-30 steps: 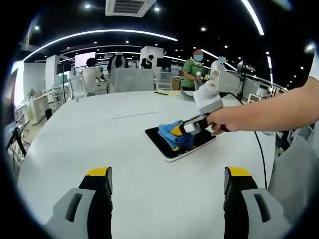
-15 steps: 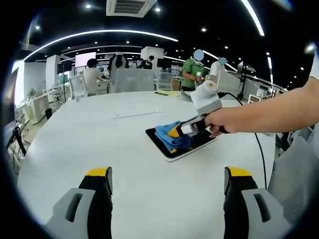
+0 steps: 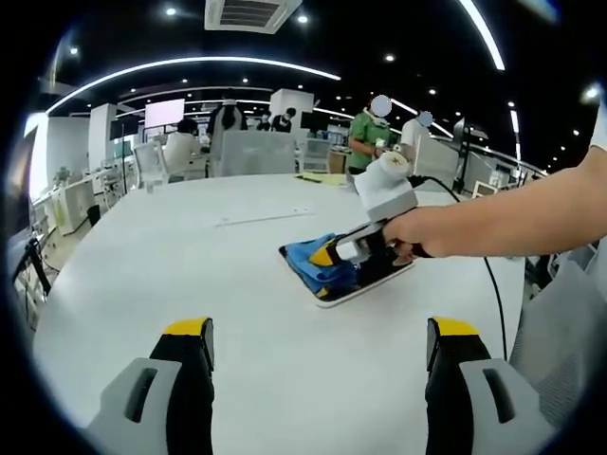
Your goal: Wipe the mirror surface with the cleaning cloth until all visible marks leave the cleaned area.
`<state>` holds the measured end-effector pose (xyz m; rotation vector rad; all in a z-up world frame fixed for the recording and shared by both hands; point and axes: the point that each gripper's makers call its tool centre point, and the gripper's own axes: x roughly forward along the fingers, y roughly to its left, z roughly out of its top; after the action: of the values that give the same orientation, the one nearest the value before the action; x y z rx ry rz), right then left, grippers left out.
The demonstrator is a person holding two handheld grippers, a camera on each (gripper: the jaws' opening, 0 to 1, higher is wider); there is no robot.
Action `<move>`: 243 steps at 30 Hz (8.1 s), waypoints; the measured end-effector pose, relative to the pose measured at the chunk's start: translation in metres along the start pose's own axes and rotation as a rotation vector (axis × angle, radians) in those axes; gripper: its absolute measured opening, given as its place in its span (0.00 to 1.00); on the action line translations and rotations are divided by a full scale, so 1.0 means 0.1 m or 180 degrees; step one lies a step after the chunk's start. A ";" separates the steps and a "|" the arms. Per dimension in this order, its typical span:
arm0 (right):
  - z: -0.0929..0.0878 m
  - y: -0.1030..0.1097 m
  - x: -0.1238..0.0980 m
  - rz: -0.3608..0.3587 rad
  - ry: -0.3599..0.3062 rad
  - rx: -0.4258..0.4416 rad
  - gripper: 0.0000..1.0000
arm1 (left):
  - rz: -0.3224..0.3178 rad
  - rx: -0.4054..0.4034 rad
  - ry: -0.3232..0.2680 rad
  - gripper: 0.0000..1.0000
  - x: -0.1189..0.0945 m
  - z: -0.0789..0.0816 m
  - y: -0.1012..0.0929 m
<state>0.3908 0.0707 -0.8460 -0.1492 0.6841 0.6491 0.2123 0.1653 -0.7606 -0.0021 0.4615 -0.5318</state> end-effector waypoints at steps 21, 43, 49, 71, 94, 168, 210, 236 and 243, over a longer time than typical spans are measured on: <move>-0.01 0.09 -0.04 -0.0047 -0.0062 -0.0088 0.00 | -0.0038 -0.0001 0.0009 0.94 0.03 0.00 -0.05; -0.05 0.11 -0.06 -0.0034 -0.0012 -0.0098 0.00 | -0.0025 0.0021 -0.0026 0.93 -0.02 0.04 -0.05; -0.10 0.16 -0.11 -0.0022 -0.0008 -0.0107 0.00 | -0.0023 0.0050 -0.0036 0.93 -0.03 0.07 -0.07; -0.22 0.32 -0.27 -0.0019 -0.0034 -0.0135 0.00 | -0.0073 0.0080 -0.0082 0.93 -0.03 0.12 -0.09; -0.24 0.33 -0.30 -0.0058 -0.0106 -0.0135 0.00 | -0.0092 0.0121 -0.0080 0.93 -0.02 0.14 -0.10; -0.66 -0.38 -0.90 -0.0323 -0.0156 0.0245 0.00 | -0.0239 0.0252 -0.0035 0.93 0.10 0.19 -0.34; -0.87 -0.87 -1.21 -0.0542 -0.0233 0.0459 0.00 | -0.0270 0.0280 0.0012 0.93 0.13 0.17 -0.37; -0.85 -0.90 -1.20 -0.0579 -0.0276 0.0451 0.00 | -0.0262 0.0270 0.0027 0.93 0.12 0.14 -0.38; -0.81 -0.95 -1.15 -0.0586 -0.0262 0.0435 0.00 | -0.0240 0.0257 0.0027 0.93 0.11 0.13 -0.35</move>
<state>0.3361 -0.0901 -0.8435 -0.0577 0.6250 0.4283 0.2092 0.1278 -0.7489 0.0604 0.4493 -0.6244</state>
